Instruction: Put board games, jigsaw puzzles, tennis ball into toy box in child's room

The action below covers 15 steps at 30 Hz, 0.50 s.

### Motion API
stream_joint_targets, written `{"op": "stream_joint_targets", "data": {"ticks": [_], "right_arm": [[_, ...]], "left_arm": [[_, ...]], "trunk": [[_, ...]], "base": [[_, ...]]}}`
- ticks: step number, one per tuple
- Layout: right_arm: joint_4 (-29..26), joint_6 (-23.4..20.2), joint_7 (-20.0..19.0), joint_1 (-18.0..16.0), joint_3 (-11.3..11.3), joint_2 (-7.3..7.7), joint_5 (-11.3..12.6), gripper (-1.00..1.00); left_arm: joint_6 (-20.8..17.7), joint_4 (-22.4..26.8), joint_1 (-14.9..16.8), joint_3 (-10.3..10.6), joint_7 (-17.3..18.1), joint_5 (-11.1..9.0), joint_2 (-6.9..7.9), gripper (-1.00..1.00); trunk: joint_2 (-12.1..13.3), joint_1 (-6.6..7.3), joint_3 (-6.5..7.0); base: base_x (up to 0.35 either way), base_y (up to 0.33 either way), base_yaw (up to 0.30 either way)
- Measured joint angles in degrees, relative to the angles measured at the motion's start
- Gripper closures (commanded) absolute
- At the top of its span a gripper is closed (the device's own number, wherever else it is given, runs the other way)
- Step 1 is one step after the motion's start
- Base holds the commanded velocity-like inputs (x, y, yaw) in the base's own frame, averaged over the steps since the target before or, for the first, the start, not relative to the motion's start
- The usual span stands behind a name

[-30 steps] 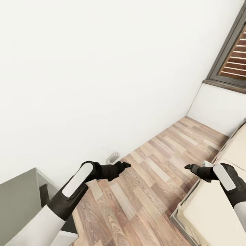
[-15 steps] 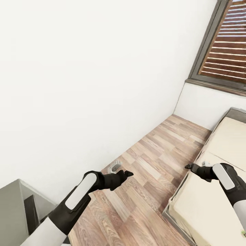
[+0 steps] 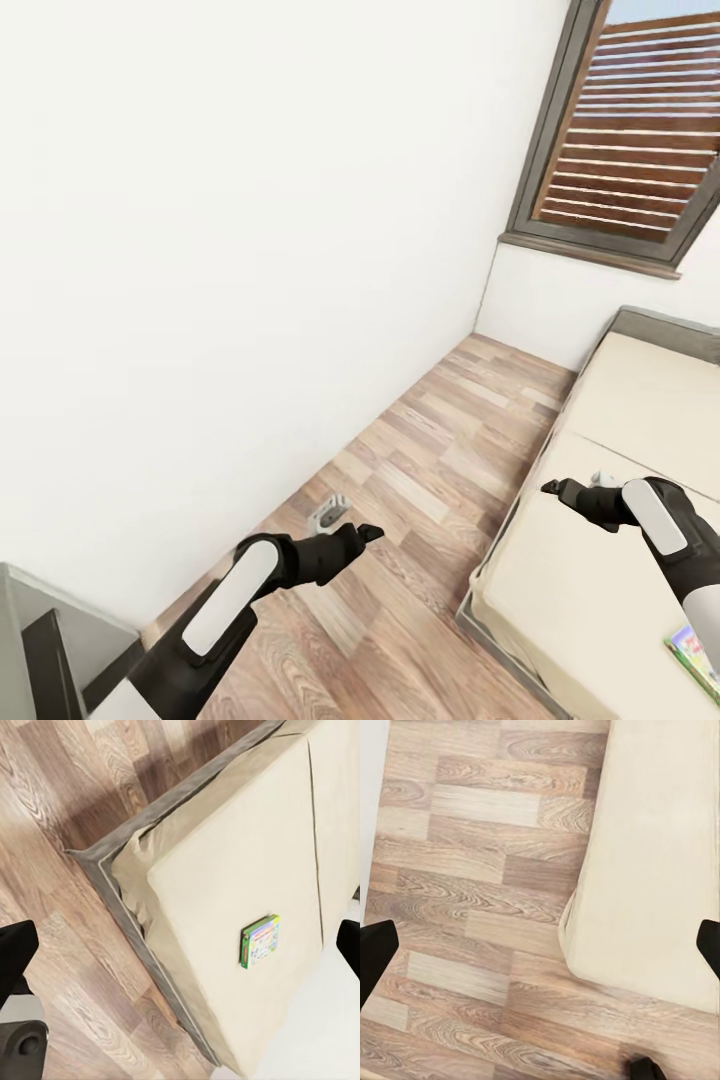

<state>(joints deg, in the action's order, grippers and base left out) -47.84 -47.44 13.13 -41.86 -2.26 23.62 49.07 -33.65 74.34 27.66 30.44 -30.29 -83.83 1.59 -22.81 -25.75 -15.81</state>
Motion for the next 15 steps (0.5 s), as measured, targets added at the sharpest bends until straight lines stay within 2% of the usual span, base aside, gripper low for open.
{"op": "stream_joint_targets", "data": {"ticks": [3,15], "right_arm": [[0.0,0.1,0.1,0.0,0.0,-0.03,-0.1,-1.0],[-0.1,0.9,0.1,0.0,0.2,-0.46,-0.2,-1.0]], "left_arm": [[0.2,-0.2,-0.6,-0.1,1.1,1.0,0.37,-1.0],[0.4,-0.4,-1.5,-0.2,2.0,1.9,1.0,-1.0]], "trunk": [[0.0,0.0,0.21],[0.0,0.0,1.03]], "base": [[0.0,0.0,-0.218],[0.0,0.0,-0.216]]}}
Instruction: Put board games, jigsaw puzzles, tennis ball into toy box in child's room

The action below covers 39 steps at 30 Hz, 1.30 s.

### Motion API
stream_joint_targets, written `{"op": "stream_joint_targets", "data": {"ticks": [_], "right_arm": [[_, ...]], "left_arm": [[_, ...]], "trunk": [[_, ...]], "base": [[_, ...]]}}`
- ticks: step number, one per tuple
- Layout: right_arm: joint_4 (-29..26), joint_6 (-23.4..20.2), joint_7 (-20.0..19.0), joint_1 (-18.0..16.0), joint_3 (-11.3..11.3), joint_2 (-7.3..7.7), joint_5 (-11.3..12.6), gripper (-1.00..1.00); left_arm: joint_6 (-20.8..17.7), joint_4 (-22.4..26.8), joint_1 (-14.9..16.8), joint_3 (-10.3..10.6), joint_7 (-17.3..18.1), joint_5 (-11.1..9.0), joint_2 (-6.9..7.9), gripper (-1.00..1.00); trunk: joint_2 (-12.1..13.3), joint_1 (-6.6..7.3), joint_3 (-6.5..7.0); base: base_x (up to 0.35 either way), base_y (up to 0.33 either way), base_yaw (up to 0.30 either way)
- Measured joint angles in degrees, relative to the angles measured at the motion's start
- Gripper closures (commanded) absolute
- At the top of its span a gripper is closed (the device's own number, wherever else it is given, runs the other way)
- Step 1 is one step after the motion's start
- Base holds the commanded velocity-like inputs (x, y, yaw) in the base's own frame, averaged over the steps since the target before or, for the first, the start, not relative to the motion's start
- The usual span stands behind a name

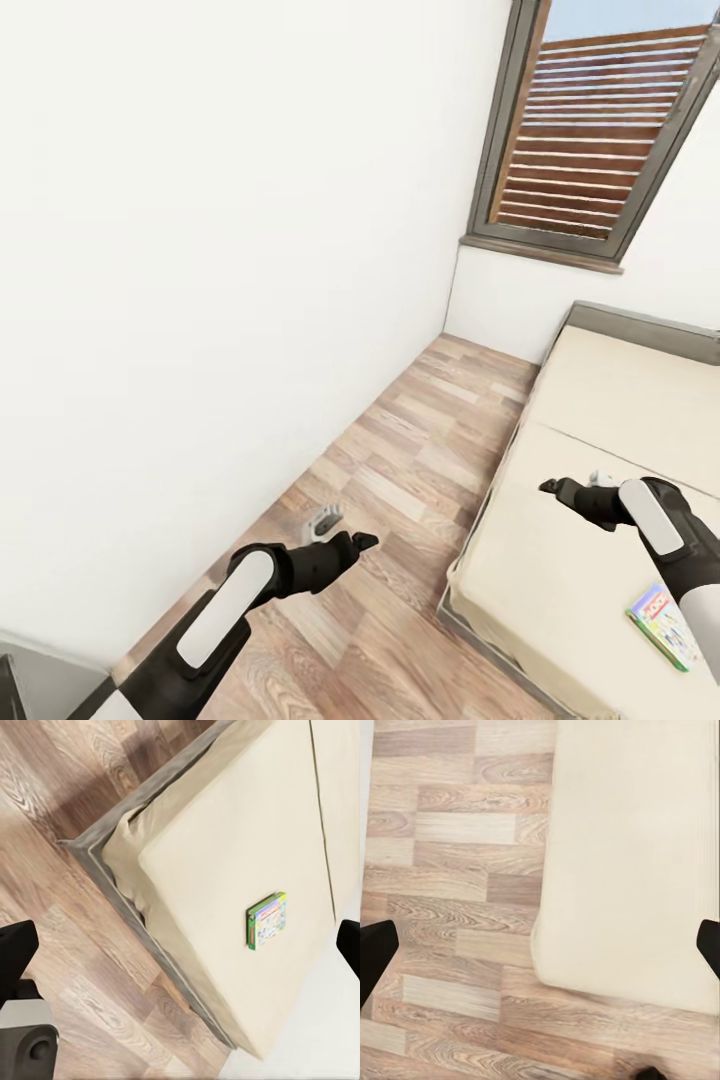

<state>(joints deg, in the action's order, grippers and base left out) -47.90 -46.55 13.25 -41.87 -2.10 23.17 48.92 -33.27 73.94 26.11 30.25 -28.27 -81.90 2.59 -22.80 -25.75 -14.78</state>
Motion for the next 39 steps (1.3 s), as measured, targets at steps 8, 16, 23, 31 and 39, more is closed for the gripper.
{"op": "stream_joint_targets", "data": {"ticks": [8,16,23,31,39], "right_arm": [[0.0,0.1,0.0,0.0,0.0,-0.08,0.0,-1.0],[0.0,0.2,0.2,0.0,0.0,-0.12,0.0,-1.0],[0.2,0.3,0.5,0.0,0.1,-0.13,-0.1,-1.0],[0.4,0.3,0.6,0.0,0.1,-0.14,-0.2,-1.0],[0.8,0.3,0.1,1.3,0.5,-0.68,-0.1,-1.0]], "left_arm": [[0.0,0.0,-0.1,0.0,0.1,0.1,0.1,-1.0],[0.1,0.0,-0.2,0.0,0.2,0.3,0.15,-1.0],[0.1,-0.1,-0.3,0.0,0.2,0.4,0.16,-1.0],[0.1,-0.1,-0.3,0.0,0.2,0.5,0.17,-1.0],[0.2,-0.2,-0.6,0.5,0.2,4.3,-0.06,-1.0]], "trunk": [[0.0,0.0,0.55],[0.0,0.0,1.1],[0.0,0.0,1.59],[0.0,0.0,2.13],[0.0,0.01,2.36]], "base": [[0.0,0.0,-0.215],[0.0,0.0,-0.214],[0.0,0.0,-0.213],[0.001,0.0,-0.201],[0.094,-0.111,-0.069]]}}
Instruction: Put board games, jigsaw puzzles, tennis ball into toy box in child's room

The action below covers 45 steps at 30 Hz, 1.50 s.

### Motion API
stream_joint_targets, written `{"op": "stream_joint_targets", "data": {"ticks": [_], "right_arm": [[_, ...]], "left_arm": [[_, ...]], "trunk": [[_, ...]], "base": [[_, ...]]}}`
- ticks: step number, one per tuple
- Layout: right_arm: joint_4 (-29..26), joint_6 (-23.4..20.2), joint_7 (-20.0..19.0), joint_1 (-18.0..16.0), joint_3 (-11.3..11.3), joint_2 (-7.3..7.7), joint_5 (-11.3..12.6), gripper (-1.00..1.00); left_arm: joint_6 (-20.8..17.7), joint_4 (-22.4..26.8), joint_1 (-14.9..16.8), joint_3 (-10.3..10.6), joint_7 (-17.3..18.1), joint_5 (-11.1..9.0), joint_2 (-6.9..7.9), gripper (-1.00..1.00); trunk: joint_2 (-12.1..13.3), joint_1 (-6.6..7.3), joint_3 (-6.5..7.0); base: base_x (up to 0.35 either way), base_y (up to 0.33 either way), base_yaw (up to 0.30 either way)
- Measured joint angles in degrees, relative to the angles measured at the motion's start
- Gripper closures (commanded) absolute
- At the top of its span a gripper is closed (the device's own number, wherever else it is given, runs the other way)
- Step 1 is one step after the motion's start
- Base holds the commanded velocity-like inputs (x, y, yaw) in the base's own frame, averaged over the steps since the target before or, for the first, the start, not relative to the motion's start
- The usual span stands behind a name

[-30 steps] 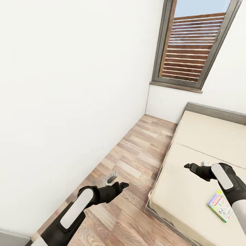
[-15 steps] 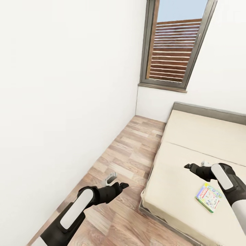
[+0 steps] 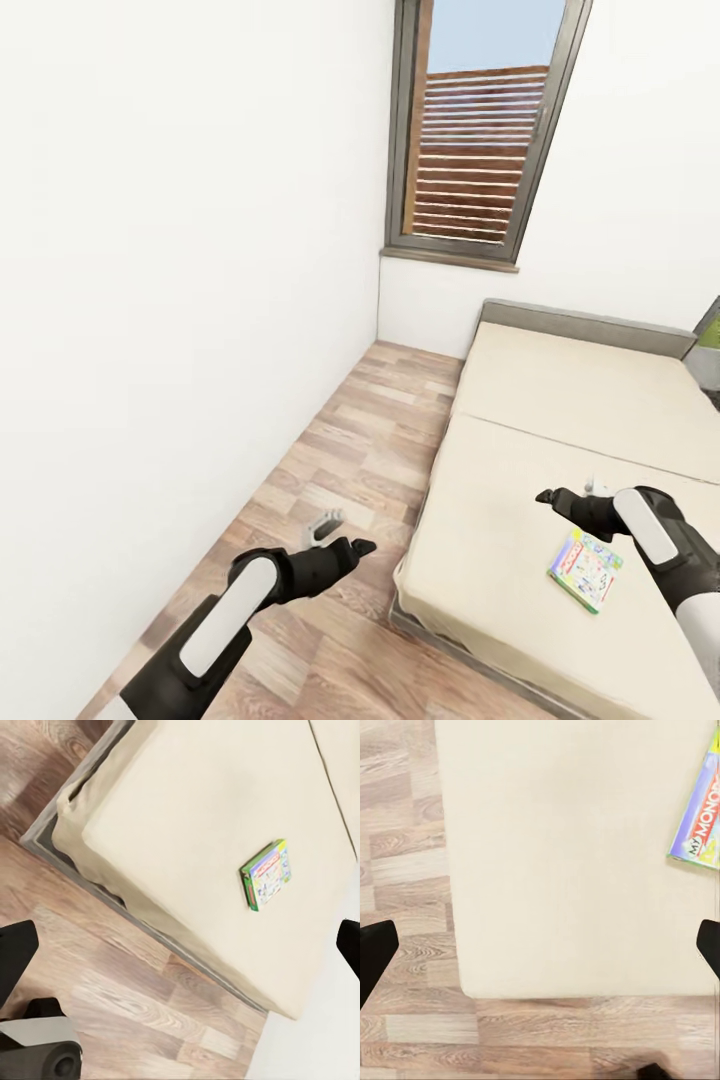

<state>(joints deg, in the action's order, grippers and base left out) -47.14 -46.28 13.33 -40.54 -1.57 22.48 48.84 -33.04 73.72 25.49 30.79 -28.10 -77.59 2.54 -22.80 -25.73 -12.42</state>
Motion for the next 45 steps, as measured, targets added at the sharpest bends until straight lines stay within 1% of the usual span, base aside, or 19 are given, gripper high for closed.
{"op": "stream_joint_targets", "data": {"ticks": [2,5,8,10,14,16,19,22,23,25,27,30,32,33,35,41,45], "right_arm": [[0.8,0.0,0.1,0.3,0.6,-0.19,-0.1,-1.0],[2.3,0.0,0.2,0.4,1.0,-0.31,-0.2,-1.0],[3.4,0.1,0.3,0.3,1.1,-0.35,-0.2,-1.0],[5.6,0.1,0.1,0.2,1.2,-0.36,-0.3,-1.0],[7.3,0.4,-0.1,0.2,1.2,-0.31,-0.3,-1.0],[8.3,1.2,-0.3,0.2,1.4,-0.31,-0.4,-1.0],[8.7,1.9,-0.4,0.2,1.5,-0.32,-0.4,-1.0],[9.4,4.1,-0.9,0.2,1.8,-0.32,-0.4,-1.0],[9.4,4.1,-0.9,0.2,1.8,-0.32,-0.4,-1.0],[9.6,4.6,-1.3,0.3,2.0,-0.3,-0.4,-1.0],[10.0,5.4,-2.7,0.3,2.6,-0.27,-0.4,-1.0],[10.1,5.8,-3.6,0.3,3.1,-0.26,-0.4,-1.0],[10.1,6.2,-5.2,0.4,4.1,-0.23,-0.4,-1.0],[10.1,6.3,-5.3,0.4,4.1,-0.23,-0.4,-1.0],[10.1,6.5,-6.4,0.3,5.0,-0.21,-0.5,-1.0],[10.1,6.8,-7.5,0.2,6.1,-0.13,-1.1,-1.0],[10.1,6.8,-7.8,0.2,6.4,0.06,-1.5,-1.0]], "left_arm": [[0.0,0.0,0.0,0.0,0.0,0.8,-0.09,-1.0],[0.0,-0.1,0.0,0.1,0.0,1.4,-0.16,-1.0],[0.0,-0.1,0.0,0.1,0.0,1.6,-0.19,-1.0],[0.0,-0.2,-0.1,0.1,0.0,1.9,-0.2,-1.0],[0.0,-0.2,-0.1,0.0,0.0,2.0,-0.17,-1.0],[0.0,-0.2,-0.1,0.1,0.0,2.1,-0.17,-1.0],[0.0,-0.2,-0.1,0.1,0.0,2.2,-0.18,-1.0],[0.1,-0.1,-0.2,0.1,0.0,2.3,-0.37,-1.0],[0.1,-0.1,-0.2,0.1,0.0,2.3,-0.37,-1.0],[0.1,-0.1,-0.2,0.2,0.0,2.3,-0.43,-1.0],[0.0,-0.1,-0.3,0.2,0.1,2.3,-0.49,-1.0],[0.0,-0.1,-0.3,0.2,0.1,2.3,-0.5,-1.0],[0.0,0.0,-0.3,0.1,0.1,2.3,-0.51,-1.0],[0.0,0.0,-0.3,0.1,0.1,2.3,-0.51,-1.0],[0.0,0.0,-0.3,0.1,0.1,2.3,-0.45,-1.0],[0.1,0.0,-0.4,0.2,0.0,2.5,-0.18,-1.0],[0.1,0.0,-0.4,0.2,0.0,2.5,-0.1,-1.0]], "trunk": [[0.0,0.0,0.01],[0.0,0.0,0.03],[0.0,0.0,0.04],[0.0,0.0,0.04],[0.0,0.0,0.05],[0.0,-0.01,0.05],[0.0,-0.01,0.05],[0.0,-0.01,0.05],[0.0,-0.01,0.06],[0.0,-0.01,0.06],[0.0,-0.01,0.06],[0.0,-0.01,0.06],[0.0,-0.01,0.06],[0.0,-0.01,0.06],[0.0,-0.01,0.06],[0.0,0.0,0.11],[0.0,0.0,0.23]], "base": [[0.159,-0.225,-0.018],[0.166,-0.239,-0.012],[0.17,-0.25,-0.008],[0.167,-0.257,-0.006],[0.131,-0.209,-0.004],[0.084,-0.136,-0.002],[0.063,-0.101,-0.002],[0.037,-0.06,-0.001],[0.028,-0.044,-0.001],[0.025,-0.04,-0.001],[0.018,-0.028,0.0],[0.013,-0.021,0.0],[0.017,-0.015,0.0],[0.038,-0.023,0.0],[0.071,-0.043,0.0],[0.149,-0.109,-0.052],[0.153,-0.121,-0.138]]}}
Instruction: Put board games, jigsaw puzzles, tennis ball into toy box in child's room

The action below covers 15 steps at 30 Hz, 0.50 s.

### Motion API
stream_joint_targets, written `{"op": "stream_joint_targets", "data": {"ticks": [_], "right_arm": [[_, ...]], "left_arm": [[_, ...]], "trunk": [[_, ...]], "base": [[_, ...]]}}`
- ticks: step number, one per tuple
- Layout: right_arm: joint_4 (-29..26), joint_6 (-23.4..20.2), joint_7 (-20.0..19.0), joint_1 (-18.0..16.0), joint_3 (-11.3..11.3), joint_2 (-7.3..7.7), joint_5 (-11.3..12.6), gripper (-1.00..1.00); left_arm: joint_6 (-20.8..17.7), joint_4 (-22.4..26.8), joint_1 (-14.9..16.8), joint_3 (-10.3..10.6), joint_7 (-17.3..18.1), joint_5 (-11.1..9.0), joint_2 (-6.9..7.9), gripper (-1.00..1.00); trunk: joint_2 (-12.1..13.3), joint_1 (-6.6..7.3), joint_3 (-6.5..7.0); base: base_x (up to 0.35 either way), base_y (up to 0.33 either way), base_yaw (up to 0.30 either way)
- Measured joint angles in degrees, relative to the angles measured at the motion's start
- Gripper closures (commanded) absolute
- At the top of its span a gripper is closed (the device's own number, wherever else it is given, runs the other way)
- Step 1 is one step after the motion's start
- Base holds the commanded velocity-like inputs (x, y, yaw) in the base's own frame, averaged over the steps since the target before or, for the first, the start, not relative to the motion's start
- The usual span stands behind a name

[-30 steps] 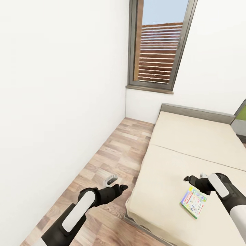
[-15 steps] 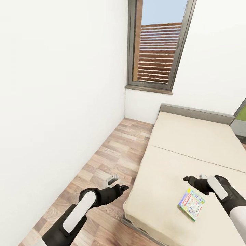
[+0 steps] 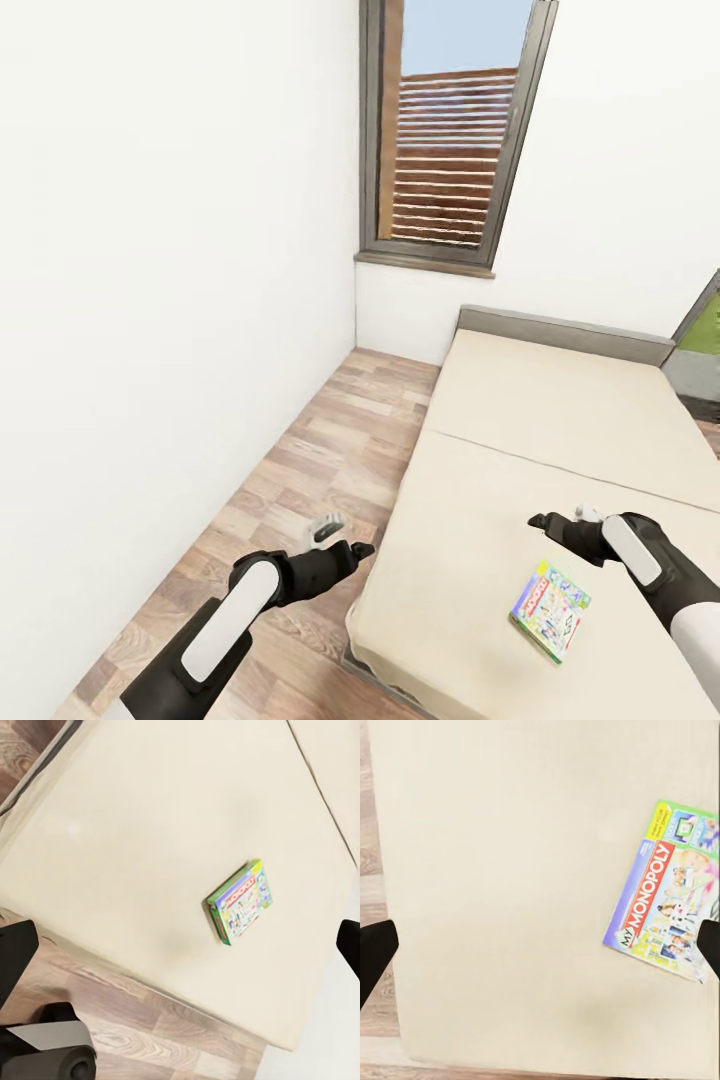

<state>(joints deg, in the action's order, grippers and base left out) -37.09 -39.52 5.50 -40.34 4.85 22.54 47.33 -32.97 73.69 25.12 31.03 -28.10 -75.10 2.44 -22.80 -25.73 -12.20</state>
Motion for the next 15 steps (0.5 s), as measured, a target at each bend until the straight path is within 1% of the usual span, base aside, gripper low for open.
{"op": "stream_joint_targets", "data": {"ticks": [5,10,12,13,14,15], "right_arm": [[0.0,-0.2,-0.3,-0.1,0.3,0.42,-0.5,-1.0],[0.0,-0.3,-0.4,-0.1,0.4,0.7,-0.7,-1.0],[0.0,-0.4,-0.5,-0.1,0.4,0.71,-0.8,-1.0],[0.0,-0.4,-0.5,-0.1,0.4,0.71,-0.8,-1.0],[0.0,-0.5,-0.5,-0.1,0.5,0.65,-0.8,-1.0],[0.0,-0.5,-0.5,-0.1,0.5,0.6,-0.8,-1.0]], "left_arm": [[-0.1,0.3,0.0,-0.1,0.1,0.0,0.07,-1.0],[-0.3,1.7,0.0,-0.4,-0.1,-0.9,0.11,-1.0],[-0.4,2.9,-0.1,-0.7,-0.4,-2.2,0.12,-1.0],[-0.4,2.9,-0.1,-0.7,-0.4,-2.2,0.12,-1.0],[-0.5,4.1,-0.2,-1.0,-0.8,-3.7,0.18,-1.0],[-0.6,4.6,-0.4,-1.1,-1.0,-4.3,0.23,-1.0]], "trunk": [[0.0,-0.01,0.21],[0.0,-0.01,0.44],[0.0,-0.01,0.54],[0.0,-0.01,0.59],[0.0,-0.01,0.65],[0.0,-0.01,0.7]], "base": [[0.086,-0.069,-0.183],[0.044,-0.035,-0.209],[0.025,-0.02,-0.221],[0.016,-0.013,-0.226],[0.013,-0.01,-0.228],[0.013,-0.01,-0.228]]}}
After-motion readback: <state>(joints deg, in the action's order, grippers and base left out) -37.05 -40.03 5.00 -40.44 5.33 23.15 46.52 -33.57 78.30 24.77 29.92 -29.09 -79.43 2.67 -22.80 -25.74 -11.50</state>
